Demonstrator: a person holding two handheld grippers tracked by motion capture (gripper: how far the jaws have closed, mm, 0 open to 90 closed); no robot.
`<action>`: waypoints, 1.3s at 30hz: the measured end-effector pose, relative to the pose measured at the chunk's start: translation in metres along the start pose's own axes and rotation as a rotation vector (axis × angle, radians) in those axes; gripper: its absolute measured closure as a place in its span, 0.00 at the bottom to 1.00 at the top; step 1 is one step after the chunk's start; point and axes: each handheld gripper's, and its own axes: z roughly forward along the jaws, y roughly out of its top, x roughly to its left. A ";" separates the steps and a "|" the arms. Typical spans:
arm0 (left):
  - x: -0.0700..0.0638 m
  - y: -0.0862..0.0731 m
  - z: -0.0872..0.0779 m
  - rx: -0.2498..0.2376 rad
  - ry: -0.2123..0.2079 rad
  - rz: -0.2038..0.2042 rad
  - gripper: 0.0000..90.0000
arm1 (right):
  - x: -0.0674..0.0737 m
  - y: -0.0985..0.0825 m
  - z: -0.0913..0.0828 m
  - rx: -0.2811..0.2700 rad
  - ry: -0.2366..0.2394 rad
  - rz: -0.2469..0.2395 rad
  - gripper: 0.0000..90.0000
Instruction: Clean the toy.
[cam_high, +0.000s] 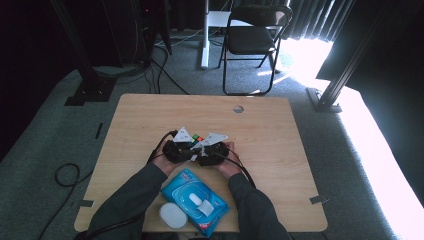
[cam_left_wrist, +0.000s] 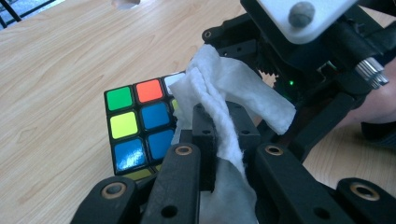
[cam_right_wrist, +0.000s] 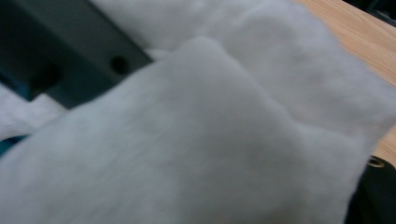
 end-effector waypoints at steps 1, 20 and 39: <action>0.001 0.000 0.000 -0.001 0.001 -0.002 0.93 | 0.001 0.000 0.000 0.000 0.002 -0.004 0.38; 0.015 0.005 0.001 -0.025 0.036 -0.050 0.93 | 0.012 0.005 0.002 -0.020 0.052 -0.052 0.38; 0.039 -0.003 -0.014 -0.030 0.095 -0.106 0.93 | 0.007 0.003 -0.009 -0.037 0.038 -0.044 0.38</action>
